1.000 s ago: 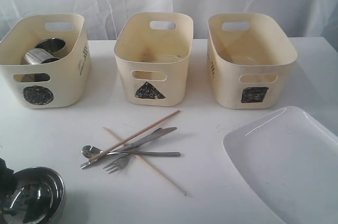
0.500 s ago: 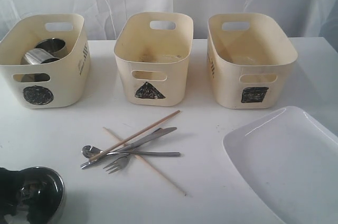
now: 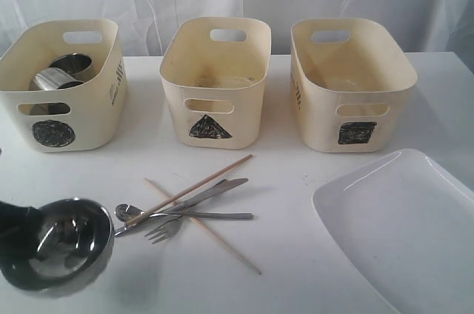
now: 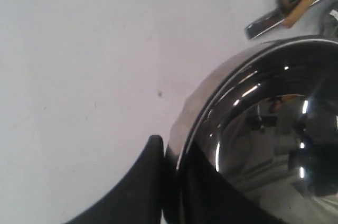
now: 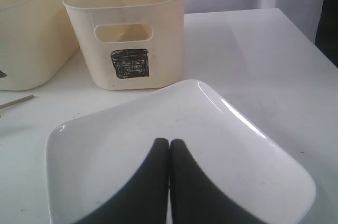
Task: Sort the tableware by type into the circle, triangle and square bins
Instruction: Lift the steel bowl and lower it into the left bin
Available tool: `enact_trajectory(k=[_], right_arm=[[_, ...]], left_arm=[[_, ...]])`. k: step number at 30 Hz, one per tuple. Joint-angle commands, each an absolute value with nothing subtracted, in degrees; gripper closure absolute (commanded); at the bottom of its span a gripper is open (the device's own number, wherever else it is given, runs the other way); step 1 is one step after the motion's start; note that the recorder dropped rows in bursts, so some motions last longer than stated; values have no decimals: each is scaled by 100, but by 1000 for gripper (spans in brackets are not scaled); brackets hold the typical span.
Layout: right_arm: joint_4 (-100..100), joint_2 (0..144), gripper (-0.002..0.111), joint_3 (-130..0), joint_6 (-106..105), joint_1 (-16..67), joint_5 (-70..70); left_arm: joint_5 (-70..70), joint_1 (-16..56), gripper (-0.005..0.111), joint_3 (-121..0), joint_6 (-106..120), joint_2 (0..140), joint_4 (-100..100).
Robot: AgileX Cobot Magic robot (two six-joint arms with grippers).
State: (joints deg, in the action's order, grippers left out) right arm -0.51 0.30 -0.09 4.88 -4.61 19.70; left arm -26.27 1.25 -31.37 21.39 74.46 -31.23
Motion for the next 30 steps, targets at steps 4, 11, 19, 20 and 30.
enact_trajectory(k=[4,11,19,20,30], right_arm=[[-40,0,108,0,503,-454,1952],[-40,0,108,0,503,-454,1952],[-40,0,108,0,503,-454,1952],[-40,0,108,0,503,-454,1952],[-40,0,108,0,503,-454,1952]], left_arm=[[-2503,126,107,-4341,2126,6571,-3297],[505,126,107,-5547,2126,7074,-3195],[456,126,107,-7396,2236,10012,-1973],[456,126,107,-7592,2236,10224,-1787],[1070,126,106,-8875,2236,11345,-1757]])
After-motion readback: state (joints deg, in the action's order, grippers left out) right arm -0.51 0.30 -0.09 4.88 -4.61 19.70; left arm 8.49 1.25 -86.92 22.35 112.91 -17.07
